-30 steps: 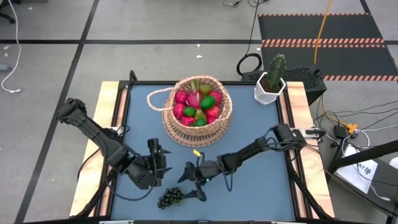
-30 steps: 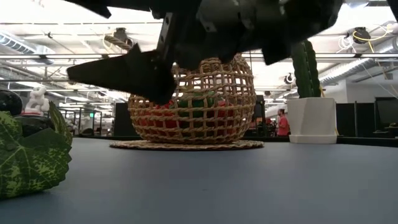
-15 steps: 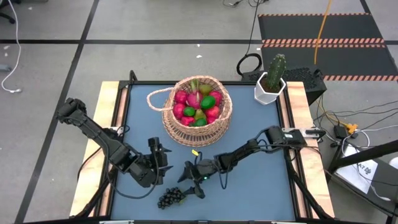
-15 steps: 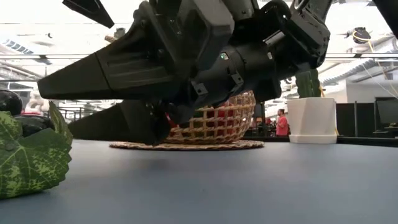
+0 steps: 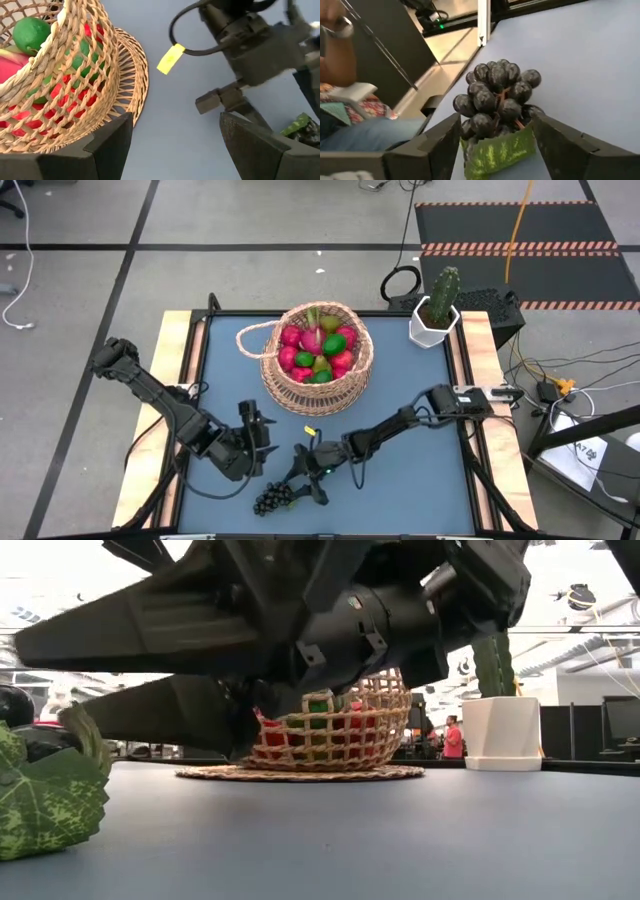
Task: Build produce basket
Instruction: Put the grapes into the basket
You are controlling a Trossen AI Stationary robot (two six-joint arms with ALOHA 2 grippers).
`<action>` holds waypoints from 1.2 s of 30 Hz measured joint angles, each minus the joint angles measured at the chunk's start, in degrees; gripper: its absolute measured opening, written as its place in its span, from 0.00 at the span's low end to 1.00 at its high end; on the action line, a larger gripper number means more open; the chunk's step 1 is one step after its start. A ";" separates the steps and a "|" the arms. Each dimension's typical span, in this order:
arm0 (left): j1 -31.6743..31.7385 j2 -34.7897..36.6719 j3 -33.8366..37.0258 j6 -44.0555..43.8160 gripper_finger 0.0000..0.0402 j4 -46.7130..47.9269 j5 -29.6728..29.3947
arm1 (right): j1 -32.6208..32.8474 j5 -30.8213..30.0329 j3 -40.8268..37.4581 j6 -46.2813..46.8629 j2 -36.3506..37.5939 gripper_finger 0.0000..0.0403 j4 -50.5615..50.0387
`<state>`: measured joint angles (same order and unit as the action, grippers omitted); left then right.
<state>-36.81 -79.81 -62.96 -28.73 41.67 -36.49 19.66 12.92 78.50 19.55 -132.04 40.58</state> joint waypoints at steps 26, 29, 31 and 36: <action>0.84 0.02 0.02 2.08 0.73 -2.46 0.42 | -0.42 -1.01 2.12 2.04 -3.93 0.55 -1.89; 0.84 0.02 0.02 2.28 0.73 -2.49 0.41 | -0.42 -1.04 2.12 1.72 -4.17 0.47 -1.71; 0.84 0.02 0.02 2.67 0.73 -2.49 0.42 | -0.42 -1.11 2.12 1.56 -4.21 0.41 -1.53; 0.84 0.02 0.02 2.72 0.73 -2.49 0.42 | -0.47 -1.11 2.08 0.81 -4.32 0.23 -1.21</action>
<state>-35.97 -79.79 -62.94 -26.01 39.18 -36.07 19.19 11.81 80.58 20.36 -136.35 39.38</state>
